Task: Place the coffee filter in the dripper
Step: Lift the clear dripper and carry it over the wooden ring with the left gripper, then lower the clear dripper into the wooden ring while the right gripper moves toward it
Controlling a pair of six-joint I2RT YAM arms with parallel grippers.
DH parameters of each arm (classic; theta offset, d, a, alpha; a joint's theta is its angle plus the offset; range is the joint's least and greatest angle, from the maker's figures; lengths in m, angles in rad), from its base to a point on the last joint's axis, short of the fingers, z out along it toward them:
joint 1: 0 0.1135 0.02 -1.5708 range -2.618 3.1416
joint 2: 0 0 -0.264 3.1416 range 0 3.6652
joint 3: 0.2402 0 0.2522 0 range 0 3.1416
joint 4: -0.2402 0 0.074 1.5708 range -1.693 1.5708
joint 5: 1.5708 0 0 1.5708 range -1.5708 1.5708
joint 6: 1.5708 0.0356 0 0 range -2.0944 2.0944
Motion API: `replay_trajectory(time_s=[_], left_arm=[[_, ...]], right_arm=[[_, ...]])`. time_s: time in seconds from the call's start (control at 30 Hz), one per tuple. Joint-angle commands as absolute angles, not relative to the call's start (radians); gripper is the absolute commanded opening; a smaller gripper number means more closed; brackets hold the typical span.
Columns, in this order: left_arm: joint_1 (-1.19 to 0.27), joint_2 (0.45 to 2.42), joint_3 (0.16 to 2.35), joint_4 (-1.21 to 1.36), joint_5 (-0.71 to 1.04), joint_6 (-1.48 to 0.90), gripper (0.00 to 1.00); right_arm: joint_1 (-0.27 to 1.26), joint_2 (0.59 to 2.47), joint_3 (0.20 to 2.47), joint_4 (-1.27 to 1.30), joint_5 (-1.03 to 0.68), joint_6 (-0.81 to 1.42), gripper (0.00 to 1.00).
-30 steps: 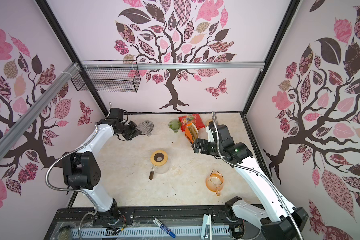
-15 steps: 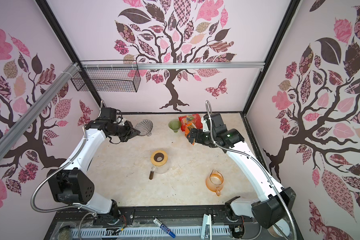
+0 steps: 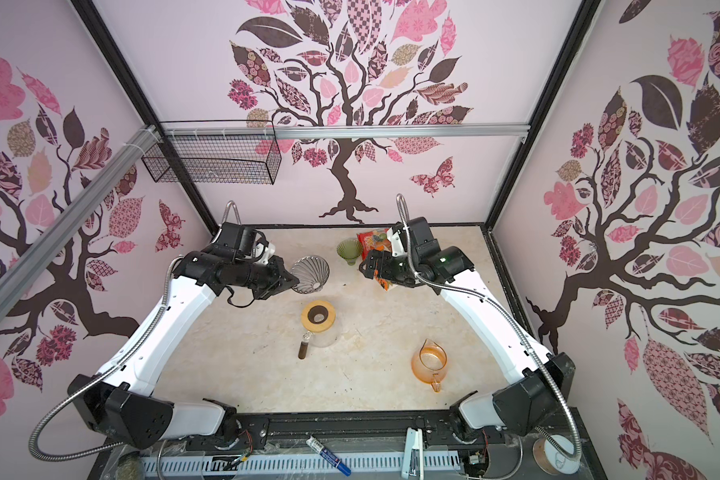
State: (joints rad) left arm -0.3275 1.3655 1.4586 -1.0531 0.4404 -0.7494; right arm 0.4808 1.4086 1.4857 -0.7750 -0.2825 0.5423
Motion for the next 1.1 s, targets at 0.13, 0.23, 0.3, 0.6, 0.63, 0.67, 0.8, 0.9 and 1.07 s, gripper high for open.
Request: replay_trajectory(time_s=[0.13, 0.23, 0.3, 0.6, 0.63, 0.67, 0.8, 0.9, 1.07], left_arm=[[-0.419, 1.343, 1.414, -1.151, 0.327, -0.706, 0.0], [-0.419, 1.352, 1.411, -1.16, 0.302, -0.689, 0.0], [-0.419, 1.357, 1.418, -1.148, 0.31, -0.688, 0.0], [-0.419, 1.381, 1.371, -1.139, 0.334, -0.694, 0.0], [-0.419, 1.381, 1.365, -1.138, 0.333, -0.693, 0.0], [-0.419, 1.381, 1.361, -1.134, 0.335, -0.694, 0.0], [-0.42, 1.381, 1.336, -1.104, 0.357, -0.709, 0.0], [-0.42, 1.387, 1.327, -1.089, 0.347, -0.719, 0.0], [-0.42, 1.393, 1.305, -1.067, 0.344, -0.726, 0.0]], right_arm=[[0.5, 1.416, 1.532, -0.752, -0.313, 0.509, 1.0], [0.516, 1.421, 1.544, -0.767, -0.321, 0.484, 1.0], [0.536, 1.423, 1.548, -0.776, -0.319, 0.469, 1.0], [0.624, 1.437, 1.514, -0.787, -0.306, 0.444, 0.99], [0.634, 1.441, 1.511, -0.785, -0.307, 0.442, 0.99], [0.639, 1.442, 1.509, -0.785, -0.308, 0.439, 0.99], [0.657, 1.456, 1.508, -0.784, -0.321, 0.425, 0.97], [0.664, 1.467, 1.513, -0.787, -0.327, 0.414, 0.95], [0.667, 1.482, 1.52, -0.801, -0.327, 0.391, 0.91]])
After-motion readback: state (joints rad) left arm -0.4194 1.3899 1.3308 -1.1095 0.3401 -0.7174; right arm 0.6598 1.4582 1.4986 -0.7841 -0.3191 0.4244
